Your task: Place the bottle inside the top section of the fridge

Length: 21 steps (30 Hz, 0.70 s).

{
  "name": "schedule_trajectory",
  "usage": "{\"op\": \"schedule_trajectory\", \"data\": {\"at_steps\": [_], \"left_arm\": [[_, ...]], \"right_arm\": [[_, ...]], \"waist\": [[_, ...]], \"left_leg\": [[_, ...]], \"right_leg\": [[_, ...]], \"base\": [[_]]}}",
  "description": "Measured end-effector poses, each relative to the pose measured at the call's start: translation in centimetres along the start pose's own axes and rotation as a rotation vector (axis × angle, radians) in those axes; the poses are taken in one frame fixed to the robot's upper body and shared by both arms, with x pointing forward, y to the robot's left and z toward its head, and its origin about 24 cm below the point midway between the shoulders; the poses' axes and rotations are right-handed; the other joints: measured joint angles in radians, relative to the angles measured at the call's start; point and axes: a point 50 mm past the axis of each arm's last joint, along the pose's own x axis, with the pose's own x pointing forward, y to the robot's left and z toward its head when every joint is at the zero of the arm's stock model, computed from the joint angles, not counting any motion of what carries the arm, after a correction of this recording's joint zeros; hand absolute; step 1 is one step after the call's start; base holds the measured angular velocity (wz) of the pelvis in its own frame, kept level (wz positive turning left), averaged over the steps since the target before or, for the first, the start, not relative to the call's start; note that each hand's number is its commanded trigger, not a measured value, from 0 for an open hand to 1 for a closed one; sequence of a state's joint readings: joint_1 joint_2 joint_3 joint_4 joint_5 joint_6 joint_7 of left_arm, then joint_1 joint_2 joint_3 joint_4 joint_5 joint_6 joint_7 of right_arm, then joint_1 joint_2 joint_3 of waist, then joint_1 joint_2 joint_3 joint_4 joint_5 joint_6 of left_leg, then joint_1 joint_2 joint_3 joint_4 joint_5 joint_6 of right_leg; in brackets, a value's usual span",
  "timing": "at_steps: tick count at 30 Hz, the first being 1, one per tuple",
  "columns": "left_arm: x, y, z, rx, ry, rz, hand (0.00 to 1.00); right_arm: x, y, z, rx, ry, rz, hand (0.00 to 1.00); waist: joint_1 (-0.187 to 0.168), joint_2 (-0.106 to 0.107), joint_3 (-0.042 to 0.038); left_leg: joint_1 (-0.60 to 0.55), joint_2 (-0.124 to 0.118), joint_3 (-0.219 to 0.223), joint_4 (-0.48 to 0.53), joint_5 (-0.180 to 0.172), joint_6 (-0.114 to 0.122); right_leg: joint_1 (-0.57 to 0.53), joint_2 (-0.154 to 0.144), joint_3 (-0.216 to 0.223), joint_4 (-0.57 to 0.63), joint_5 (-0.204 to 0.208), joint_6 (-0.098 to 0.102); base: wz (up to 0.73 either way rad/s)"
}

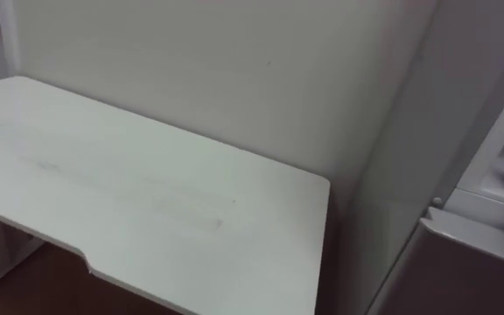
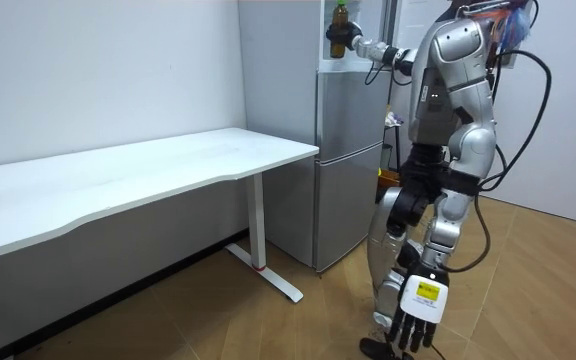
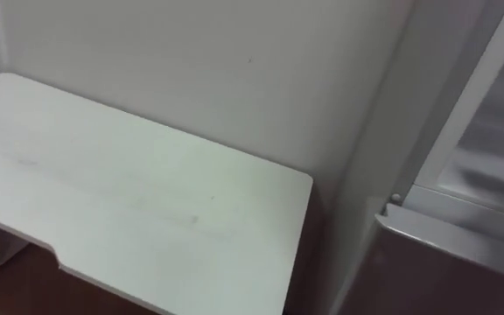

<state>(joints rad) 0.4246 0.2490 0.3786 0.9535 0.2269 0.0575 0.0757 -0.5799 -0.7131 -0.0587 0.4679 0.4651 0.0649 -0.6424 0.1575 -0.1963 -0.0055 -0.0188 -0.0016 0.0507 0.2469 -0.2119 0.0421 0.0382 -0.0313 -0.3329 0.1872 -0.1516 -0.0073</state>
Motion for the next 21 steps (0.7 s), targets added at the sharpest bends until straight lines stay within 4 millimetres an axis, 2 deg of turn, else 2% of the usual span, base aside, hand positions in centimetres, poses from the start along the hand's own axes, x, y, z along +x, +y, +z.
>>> {"op": "schedule_trajectory", "data": {"at_steps": [2, 5, 7, 10, 14, 15, 21], "left_arm": [[0.1, 0.4, 0.5, 0.002, -0.017, 0.010, 0.00], [0.1, 0.6, 0.9, 0.003, -0.034, 0.020, 0.00], [0.1, 0.7, 0.9, 0.005, -0.035, 0.026, 0.00], [0.1, 0.5, 1.0, 0.021, -0.036, 0.037, 0.00], [0.1, 0.0, 1.4, 0.032, -0.050, 0.022, 0.00], [0.1, 0.0, 1.5, 0.030, -0.054, 0.023, 0.00], [0.0, -0.3, 2.7, 0.050, -0.100, 0.026, 0.00]], "right_arm": [[0.3, 0.4, 0.6, -0.001, -0.011, 0.006, 1.00], [0.3, 0.7, 0.7, -0.004, -0.014, 0.012, 1.00], [0.4, 0.8, 0.7, -0.004, -0.014, 0.013, 1.00], [0.4, 0.7, 0.9, 0.004, -0.017, -0.013, 1.00], [0.6, 0.6, 1.0, 0.024, -0.023, -0.061, 1.00], [0.6, 0.6, 1.1, 0.031, -0.027, -0.068, 1.00], [1.3, 1.1, 2.2, 0.067, -0.064, -0.110, 1.00]], "waist": [[0.007, 0.006, 0.0024], [0.015, 0.008, 0.0003], [0.021, 0.017, 0.0068], [0.036, 0.026, 0.0094], [0.060, 0.045, 0.0018], [0.065, 0.046, 0.0020], [0.070, 0.069, 0.0147]], "left_leg": [[-0.023, 0.004, -0.002, 0.019, -0.002, -0.001], [-0.043, 0.005, -0.013, 0.036, -0.004, -0.002], [-0.049, 0.004, -0.020, 0.041, -0.005, -0.002], [-0.059, 0.004, -0.029, 0.046, -0.005, -0.002], [-0.083, 0.005, -0.037, 0.060, -0.006, -0.002], [-0.088, 0.005, -0.038, 0.062, -0.006, -0.002], [-0.139, 0.011, -0.042, 0.095, -0.007, -0.003]], "right_leg": [[-0.011, 0.004, -0.002, -0.002, 0.004, -0.006], [-0.018, 0.006, -0.007, -0.001, 0.005, -0.009], [-0.018, 0.006, -0.019, -0.001, 0.006, -0.009], [-0.020, 0.005, -0.026, -0.001, 0.006, -0.009], [-0.034, 0.005, -0.031, 0.000, 0.006, -0.009], [-0.037, 0.005, -0.033, 0.000, 0.006, -0.010], [-0.072, 0.004, -0.050, 0.003, 0.016, -0.024]], "base": [[0.04], [0.09], [0.15], [0.10], [0.07], [0.07], [0.01]]}}
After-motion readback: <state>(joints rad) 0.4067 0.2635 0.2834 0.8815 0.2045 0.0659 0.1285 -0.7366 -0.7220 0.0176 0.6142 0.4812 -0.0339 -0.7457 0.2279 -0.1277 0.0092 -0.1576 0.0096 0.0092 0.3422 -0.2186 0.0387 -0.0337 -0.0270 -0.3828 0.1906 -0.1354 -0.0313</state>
